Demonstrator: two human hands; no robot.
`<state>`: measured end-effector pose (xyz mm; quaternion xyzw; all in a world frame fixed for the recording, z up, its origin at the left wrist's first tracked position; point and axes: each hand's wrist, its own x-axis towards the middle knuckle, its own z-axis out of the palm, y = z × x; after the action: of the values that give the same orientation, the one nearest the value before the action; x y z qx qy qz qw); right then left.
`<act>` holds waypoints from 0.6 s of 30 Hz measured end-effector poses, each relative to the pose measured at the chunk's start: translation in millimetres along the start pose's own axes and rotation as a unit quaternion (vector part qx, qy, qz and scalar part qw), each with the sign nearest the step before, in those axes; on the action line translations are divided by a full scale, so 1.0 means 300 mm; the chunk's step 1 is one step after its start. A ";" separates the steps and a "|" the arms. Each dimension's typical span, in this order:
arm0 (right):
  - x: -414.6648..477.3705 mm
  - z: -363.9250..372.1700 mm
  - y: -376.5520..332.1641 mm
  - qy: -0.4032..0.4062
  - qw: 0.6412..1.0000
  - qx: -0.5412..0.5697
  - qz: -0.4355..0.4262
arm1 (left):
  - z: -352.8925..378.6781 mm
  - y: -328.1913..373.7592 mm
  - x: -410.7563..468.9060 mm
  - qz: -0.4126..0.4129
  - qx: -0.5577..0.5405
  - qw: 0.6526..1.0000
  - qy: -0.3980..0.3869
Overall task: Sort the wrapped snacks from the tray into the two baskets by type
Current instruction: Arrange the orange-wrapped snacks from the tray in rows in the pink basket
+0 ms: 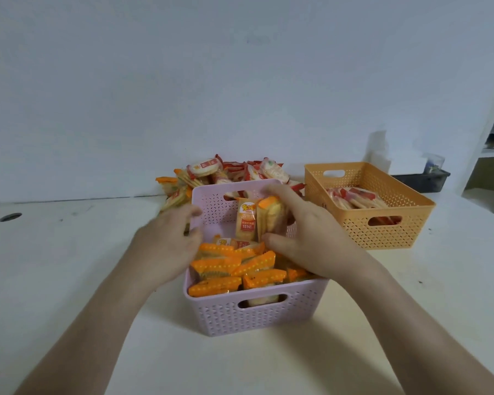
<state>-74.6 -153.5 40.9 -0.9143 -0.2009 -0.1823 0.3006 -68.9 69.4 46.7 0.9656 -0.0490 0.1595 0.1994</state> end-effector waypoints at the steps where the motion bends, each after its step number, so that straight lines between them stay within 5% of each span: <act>1: 0.001 0.007 0.004 0.008 1.000 -0.023 0.006 | 0.006 0.002 -0.002 -0.017 -0.023 0.999 -0.040; 18: 0.038 0.067 -0.029 0.063 0.978 -0.196 -0.011 | 0.010 0.038 0.047 0.047 0.008 0.991 0.122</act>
<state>-64.7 -131.7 35.3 -0.9399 -0.1521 -0.2788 0.1252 -56.4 57.3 52.8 0.9371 -0.0680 0.2861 0.1881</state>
